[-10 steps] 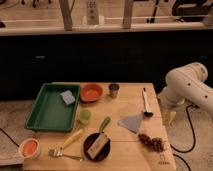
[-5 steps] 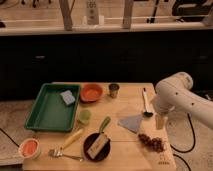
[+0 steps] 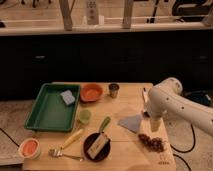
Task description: Wipe red bowl with towel
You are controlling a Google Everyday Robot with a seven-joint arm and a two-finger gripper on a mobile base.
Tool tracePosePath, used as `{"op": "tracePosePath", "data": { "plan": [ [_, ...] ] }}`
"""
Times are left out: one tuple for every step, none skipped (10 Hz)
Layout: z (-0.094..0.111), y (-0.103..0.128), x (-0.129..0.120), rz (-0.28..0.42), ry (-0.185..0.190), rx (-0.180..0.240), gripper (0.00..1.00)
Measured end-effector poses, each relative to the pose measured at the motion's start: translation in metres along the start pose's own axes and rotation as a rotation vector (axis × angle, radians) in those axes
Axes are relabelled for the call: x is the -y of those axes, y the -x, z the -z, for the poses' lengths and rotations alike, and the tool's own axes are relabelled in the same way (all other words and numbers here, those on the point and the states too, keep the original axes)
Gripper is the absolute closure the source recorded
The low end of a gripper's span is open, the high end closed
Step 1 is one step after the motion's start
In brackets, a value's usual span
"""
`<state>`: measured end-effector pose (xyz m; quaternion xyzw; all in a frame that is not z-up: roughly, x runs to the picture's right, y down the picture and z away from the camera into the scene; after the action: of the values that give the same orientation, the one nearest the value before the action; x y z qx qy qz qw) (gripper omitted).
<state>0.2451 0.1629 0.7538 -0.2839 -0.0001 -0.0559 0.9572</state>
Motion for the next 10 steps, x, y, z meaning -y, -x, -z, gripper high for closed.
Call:
{"op": "tracePosePath", "data": {
  "plan": [
    [-0.002,0.001,0.0,0.01,0.001,0.001,0.2],
    [-0.007,0.005,0.001,0.027,0.005,0.003,0.2],
    [-0.014,0.011,0.002,0.045,0.009,0.007,0.2],
    [-0.021,0.016,0.002,0.063,0.012,0.009,0.2],
    [-0.027,0.019,0.002,0.078,0.016,0.011,0.2],
    [-0.03,0.021,0.002,0.087,0.019,0.013,0.2],
    [-0.033,0.024,0.002,0.101,0.024,0.018,0.2],
    [-0.036,0.027,0.002,0.111,0.028,0.021,0.2],
    [-0.04,0.03,0.001,0.121,0.032,0.026,0.2],
    [-0.043,0.033,0.002,0.13,0.035,0.03,0.2]
  ]
}}
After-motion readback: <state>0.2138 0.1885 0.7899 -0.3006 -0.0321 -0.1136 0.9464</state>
